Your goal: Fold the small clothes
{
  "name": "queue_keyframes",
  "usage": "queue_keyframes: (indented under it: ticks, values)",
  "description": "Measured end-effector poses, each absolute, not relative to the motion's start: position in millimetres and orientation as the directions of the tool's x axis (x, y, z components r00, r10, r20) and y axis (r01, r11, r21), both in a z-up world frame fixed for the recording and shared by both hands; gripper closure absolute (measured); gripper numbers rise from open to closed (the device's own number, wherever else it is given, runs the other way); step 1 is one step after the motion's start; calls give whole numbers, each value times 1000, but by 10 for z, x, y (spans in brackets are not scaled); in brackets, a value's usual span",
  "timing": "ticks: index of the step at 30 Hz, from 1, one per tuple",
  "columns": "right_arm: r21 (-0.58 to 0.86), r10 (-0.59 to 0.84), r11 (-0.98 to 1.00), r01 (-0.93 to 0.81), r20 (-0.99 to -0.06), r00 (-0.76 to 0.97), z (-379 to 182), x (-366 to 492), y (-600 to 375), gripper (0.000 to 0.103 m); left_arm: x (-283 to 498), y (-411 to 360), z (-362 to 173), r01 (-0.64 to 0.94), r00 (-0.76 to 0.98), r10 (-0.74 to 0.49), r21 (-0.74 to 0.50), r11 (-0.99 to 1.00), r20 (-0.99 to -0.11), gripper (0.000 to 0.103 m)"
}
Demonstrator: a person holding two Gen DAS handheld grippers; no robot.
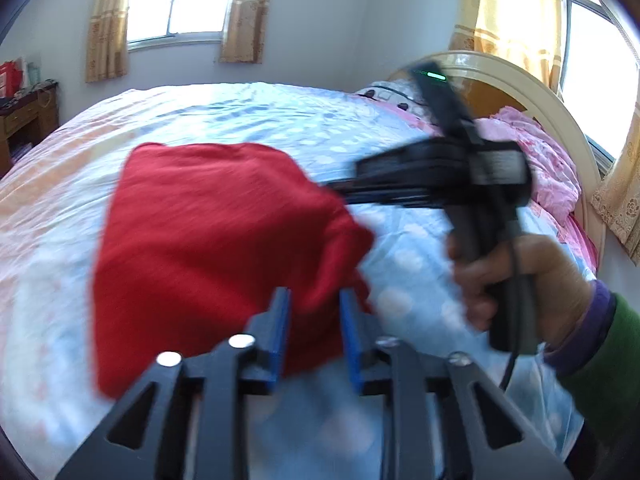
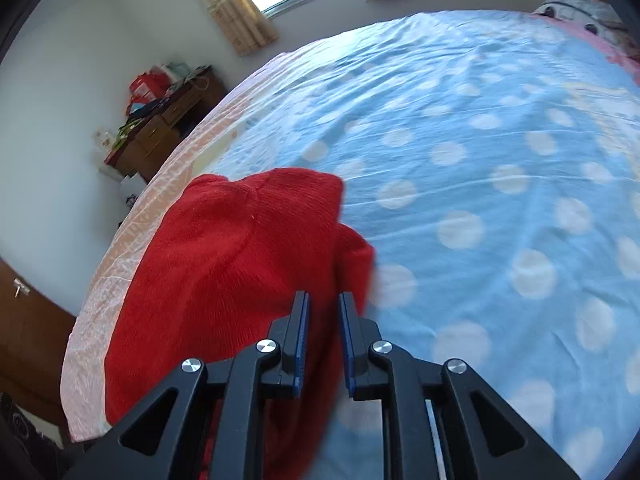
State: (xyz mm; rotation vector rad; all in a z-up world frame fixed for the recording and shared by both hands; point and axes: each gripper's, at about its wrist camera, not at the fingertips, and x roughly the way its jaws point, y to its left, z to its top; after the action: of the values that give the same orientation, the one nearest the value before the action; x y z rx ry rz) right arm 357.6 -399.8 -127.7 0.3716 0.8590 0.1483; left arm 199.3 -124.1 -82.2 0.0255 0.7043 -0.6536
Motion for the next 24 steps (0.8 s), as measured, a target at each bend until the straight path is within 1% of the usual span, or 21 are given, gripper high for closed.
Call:
queue_keyframes:
  ticks: [1, 2, 4, 7, 10, 12, 14, 16, 19, 24]
  values:
    - [352, 237, 935, 47, -717, 656, -1241, 3472, -4017, 86, 1966, -1134, -818, 555, 581, -545, -196, 809, -604, 55]
    - [335, 211, 940, 60, -714, 667, -1197, 3333, -4025, 86, 1938, -1096, -818, 544, 588, -540, -200, 815, -602, 51]
    - [350, 221, 936, 47, -683, 696, -1110, 3049, -3990, 86, 1912, -935, -794, 502, 618, -509, -197, 842, -599, 45]
    - [369, 253, 930, 8, -651, 716, -1005, 2746, -3826, 86, 1932, -749, -748, 457, 642, -485, -211, 864, -593, 44]
    - [338, 239, 941, -17, -627, 742, -923, 2603, -3614, 86, 1977, -686, -700, 415, 662, -460, -222, 882, -592, 44]
    - [304, 212, 953, -10, -640, 739, -958, 2621, -3480, 86, 1991, -660, -685, 399, 668, -448, -222, 890, -594, 43]
    - [334, 219, 942, 25, -671, 708, -1105, 2699, -3432, 86, 2008, -634, -667, 387, 676, -438, -220, 896, -592, 36]
    - [357, 231, 933, 53, -703, 673, -1283, 2731, -3398, 86, 2029, -569, -655, 379, 687, -433, -221, 899, -583, 32]
    - [327, 206, 944, 45, -691, 693, -1362, 2610, -3296, 86, 2091, -454, -651, 370, 698, -419, -209, 905, -581, 31]
    - [399, 249, 914, 70, -690, 680, -1497, 2422, -3301, 87, 2299, -470, -638, 366, 693, -417, -212, 906, -587, 31]
